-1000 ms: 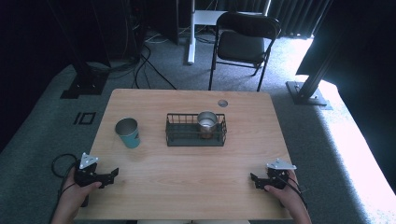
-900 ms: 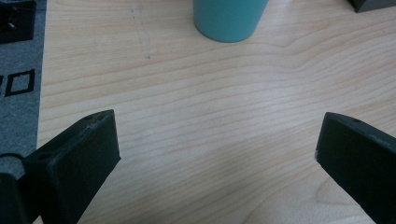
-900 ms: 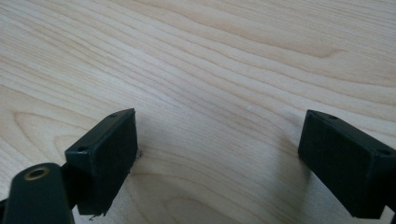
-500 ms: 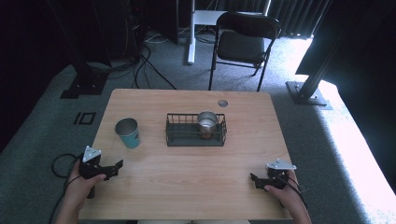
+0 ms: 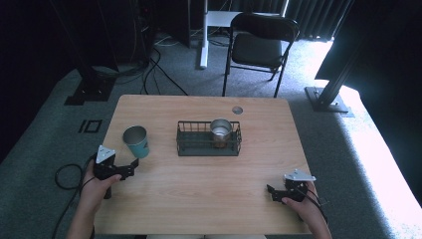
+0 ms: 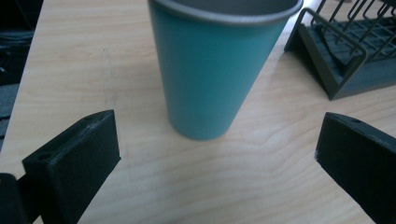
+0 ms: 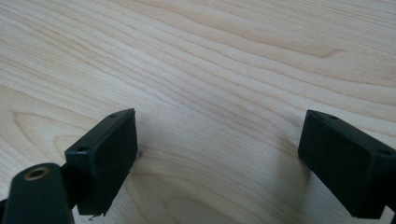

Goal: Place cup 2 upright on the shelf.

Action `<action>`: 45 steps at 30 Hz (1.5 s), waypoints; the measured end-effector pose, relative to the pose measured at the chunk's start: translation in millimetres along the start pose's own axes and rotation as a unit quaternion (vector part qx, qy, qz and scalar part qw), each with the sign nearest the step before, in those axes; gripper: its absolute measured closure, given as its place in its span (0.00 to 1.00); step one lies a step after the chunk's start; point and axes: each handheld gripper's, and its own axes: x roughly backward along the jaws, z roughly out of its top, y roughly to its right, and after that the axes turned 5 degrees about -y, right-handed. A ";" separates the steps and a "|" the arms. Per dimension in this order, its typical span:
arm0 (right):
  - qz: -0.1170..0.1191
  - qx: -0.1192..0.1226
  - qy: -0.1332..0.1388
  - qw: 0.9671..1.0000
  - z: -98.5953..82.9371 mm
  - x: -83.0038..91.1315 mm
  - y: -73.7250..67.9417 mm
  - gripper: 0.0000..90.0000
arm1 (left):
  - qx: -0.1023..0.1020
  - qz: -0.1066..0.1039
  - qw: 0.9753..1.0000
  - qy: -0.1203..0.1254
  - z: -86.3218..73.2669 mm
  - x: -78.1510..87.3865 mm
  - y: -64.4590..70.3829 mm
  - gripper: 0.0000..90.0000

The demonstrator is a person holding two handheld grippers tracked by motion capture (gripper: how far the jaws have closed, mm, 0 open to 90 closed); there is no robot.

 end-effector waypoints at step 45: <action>0.000 0.000 0.000 1.000 0.0 0.0 0.0 0.13 | 0.002 0.037 0.997 0.061 42.1 -57.0 1.4 0.01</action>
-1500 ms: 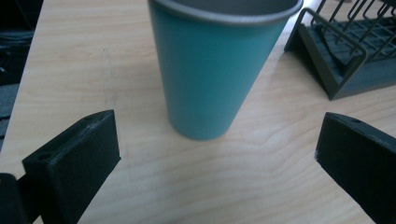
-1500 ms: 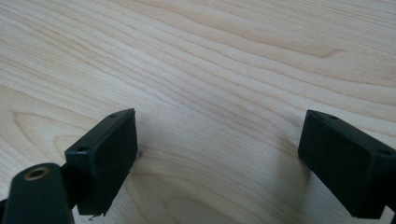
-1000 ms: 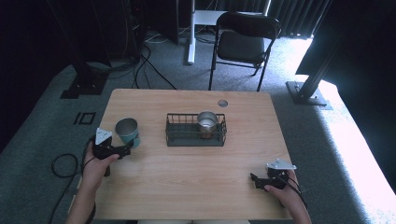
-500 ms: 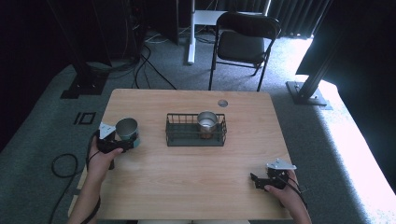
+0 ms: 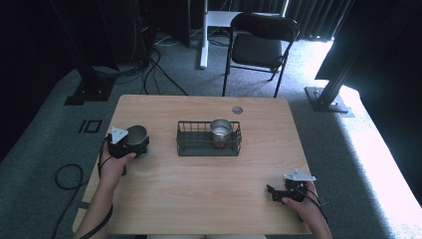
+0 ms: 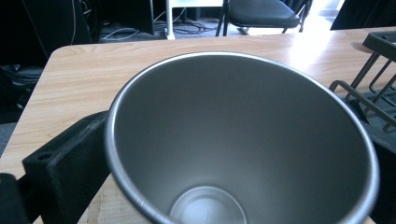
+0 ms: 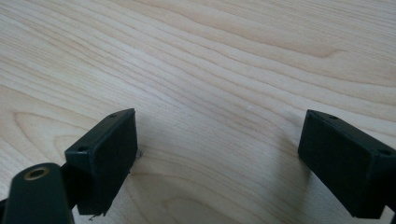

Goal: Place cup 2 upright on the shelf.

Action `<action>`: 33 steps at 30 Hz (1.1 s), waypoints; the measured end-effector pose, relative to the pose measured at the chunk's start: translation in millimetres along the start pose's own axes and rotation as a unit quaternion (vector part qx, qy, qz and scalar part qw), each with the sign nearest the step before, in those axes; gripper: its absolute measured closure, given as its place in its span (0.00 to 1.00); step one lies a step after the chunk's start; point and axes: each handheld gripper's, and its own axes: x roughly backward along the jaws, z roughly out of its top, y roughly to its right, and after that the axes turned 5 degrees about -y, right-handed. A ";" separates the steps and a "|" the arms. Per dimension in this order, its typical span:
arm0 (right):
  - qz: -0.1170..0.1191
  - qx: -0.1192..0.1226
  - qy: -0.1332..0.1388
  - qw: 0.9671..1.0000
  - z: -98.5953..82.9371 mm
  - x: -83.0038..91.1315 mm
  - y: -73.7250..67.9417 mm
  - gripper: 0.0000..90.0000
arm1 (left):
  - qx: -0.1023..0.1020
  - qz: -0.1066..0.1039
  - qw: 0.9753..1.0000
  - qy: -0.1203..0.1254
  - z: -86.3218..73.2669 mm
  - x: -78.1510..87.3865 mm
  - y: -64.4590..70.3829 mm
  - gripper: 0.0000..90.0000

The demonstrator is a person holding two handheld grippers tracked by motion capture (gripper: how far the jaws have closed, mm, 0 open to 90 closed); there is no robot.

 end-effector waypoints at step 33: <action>0.000 0.000 0.000 1.000 0.0 0.0 0.0 0.13 | -0.004 -0.030 0.999 0.021 30.6 20.9 11.4 0.12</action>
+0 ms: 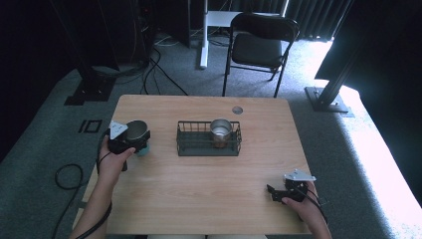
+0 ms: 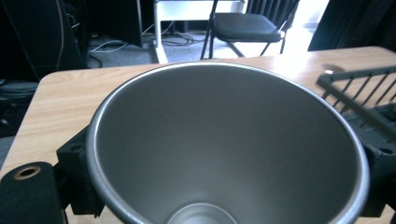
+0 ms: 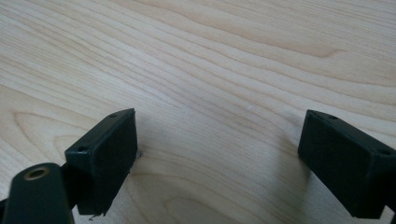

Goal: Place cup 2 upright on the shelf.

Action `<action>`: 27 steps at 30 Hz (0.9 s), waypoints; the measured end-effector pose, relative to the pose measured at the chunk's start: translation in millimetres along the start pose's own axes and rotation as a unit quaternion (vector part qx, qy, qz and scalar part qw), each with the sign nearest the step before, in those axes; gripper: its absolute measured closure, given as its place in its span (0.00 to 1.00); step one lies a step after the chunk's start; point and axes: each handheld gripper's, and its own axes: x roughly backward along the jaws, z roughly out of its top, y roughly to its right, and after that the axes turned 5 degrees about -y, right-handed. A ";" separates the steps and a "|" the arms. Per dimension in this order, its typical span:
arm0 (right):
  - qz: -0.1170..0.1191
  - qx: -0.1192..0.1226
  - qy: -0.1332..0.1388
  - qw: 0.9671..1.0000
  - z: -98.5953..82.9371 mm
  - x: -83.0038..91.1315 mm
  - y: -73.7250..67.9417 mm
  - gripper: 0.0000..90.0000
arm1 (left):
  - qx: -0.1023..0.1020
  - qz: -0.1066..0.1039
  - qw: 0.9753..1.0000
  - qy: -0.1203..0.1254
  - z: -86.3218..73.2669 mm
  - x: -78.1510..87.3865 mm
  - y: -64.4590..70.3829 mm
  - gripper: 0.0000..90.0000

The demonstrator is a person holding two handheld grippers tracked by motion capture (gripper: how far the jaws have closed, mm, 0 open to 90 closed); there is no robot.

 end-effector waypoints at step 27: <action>0.000 0.000 0.000 1.000 0.0 0.0 0.0 0.13 | -0.033 -0.065 0.996 0.050 69.1 11.7 43.5 0.13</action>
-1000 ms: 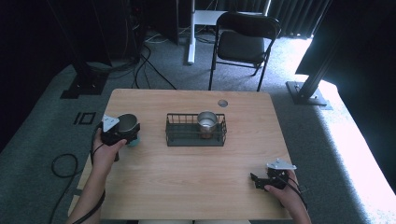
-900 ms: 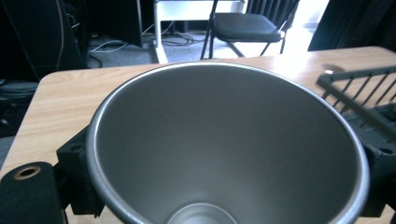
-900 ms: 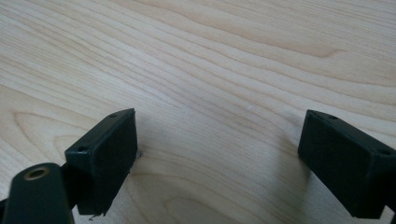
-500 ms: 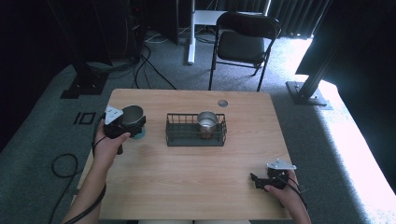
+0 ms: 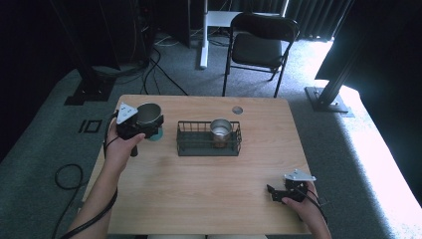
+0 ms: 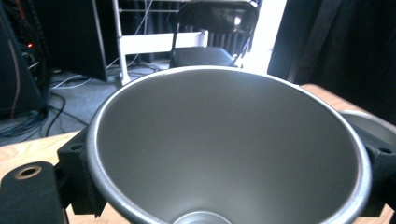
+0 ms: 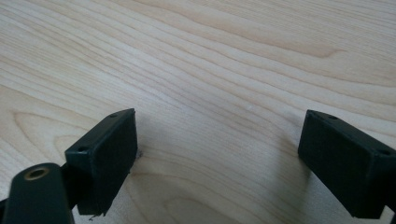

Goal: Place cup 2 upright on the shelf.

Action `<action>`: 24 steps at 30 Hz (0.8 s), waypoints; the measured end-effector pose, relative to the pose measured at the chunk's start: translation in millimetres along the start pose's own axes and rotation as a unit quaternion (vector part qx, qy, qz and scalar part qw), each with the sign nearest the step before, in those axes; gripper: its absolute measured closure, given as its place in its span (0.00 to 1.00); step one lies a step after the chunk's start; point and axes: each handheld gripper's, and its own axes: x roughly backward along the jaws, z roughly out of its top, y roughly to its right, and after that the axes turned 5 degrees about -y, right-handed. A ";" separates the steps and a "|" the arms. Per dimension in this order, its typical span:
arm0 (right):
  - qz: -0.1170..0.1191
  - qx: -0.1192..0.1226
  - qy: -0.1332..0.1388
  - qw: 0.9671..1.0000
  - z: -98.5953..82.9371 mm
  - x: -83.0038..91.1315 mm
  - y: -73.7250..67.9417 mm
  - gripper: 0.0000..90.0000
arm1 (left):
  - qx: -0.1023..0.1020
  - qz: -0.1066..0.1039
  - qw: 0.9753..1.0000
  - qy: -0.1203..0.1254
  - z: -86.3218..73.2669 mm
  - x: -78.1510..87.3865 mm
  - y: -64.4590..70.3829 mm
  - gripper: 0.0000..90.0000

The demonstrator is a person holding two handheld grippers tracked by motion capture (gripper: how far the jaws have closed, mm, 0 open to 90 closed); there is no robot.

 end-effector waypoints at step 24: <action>0.000 0.001 0.000 1.000 0.0 0.0 0.0 0.13 | -0.024 -0.067 0.997 0.011 36.0 -36.2 51.3 0.15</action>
